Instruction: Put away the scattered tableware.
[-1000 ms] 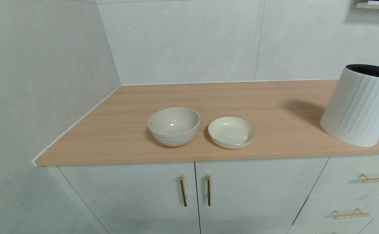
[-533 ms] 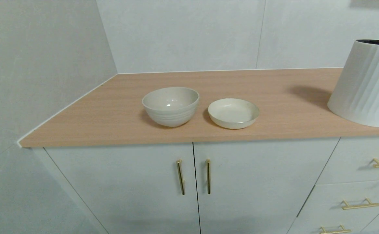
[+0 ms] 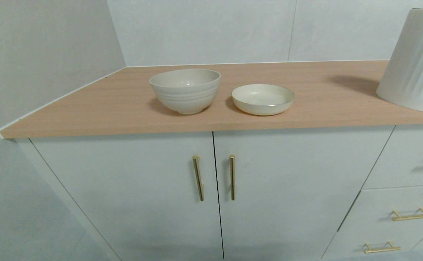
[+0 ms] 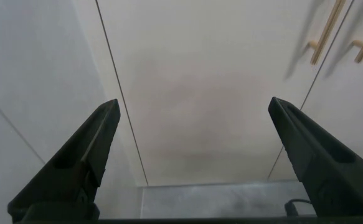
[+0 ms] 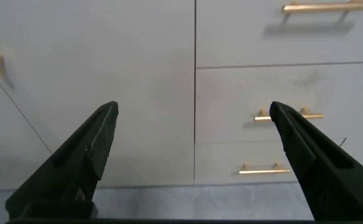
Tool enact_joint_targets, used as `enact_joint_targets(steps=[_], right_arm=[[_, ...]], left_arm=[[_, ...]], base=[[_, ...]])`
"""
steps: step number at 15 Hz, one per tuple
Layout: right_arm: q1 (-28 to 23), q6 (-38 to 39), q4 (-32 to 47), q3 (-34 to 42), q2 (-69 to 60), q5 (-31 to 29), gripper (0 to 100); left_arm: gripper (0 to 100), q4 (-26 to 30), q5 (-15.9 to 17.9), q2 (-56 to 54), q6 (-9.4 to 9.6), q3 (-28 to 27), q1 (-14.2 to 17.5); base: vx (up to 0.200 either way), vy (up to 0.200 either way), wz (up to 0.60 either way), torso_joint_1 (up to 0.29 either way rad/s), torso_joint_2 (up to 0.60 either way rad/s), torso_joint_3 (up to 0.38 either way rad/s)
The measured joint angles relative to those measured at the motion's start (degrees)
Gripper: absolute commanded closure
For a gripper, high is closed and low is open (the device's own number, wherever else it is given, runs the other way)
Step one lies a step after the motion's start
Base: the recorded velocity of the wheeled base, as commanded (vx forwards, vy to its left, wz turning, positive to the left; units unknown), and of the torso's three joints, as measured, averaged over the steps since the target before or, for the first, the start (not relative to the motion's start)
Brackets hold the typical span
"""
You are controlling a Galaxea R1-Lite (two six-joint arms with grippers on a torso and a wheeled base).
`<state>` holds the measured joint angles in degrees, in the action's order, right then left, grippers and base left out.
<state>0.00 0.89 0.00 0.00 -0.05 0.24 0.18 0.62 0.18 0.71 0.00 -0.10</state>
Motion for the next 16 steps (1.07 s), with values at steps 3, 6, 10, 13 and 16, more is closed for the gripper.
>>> enact_joint_targets(steps=[3,6,10,13,16], right_arm=[[0.0,0.0,0.0,0.0,0.0,0.0,0],[0.0,0.0,0.0,0.0,0.0,0.0,0],[0.0,0.0,0.0,0.0,0.0,0.0,0],[0.0,-0.1,0.0,0.0,0.0,0.0,0],[0.0,-0.1,0.0,0.0,0.0,0.0,0]], left_arm=[[0,0.0,0.0,0.0,0.0,0.0,0.0],[0,0.0,0.0,0.0,0.0,0.0,0.0],[0,0.0,0.0,0.0,0.0,0.0,0.0],[0,0.0,0.0,0.0,-0.02,0.0,0.0],[0,0.0,0.0,0.0,0.0,0.0,0.0]], base=[[0.0,0.0,0.0,-0.01,0.04,0.029],[-0.067,0.0,0.0,0.002,0.0,0.002],[-0.15,0.0,0.0,0.001,0.01,0.002],[0.0,0.0,0.0,0.0,0.0,0.0],[0.0,0.0,0.2,0.001,0.0,-0.001]])
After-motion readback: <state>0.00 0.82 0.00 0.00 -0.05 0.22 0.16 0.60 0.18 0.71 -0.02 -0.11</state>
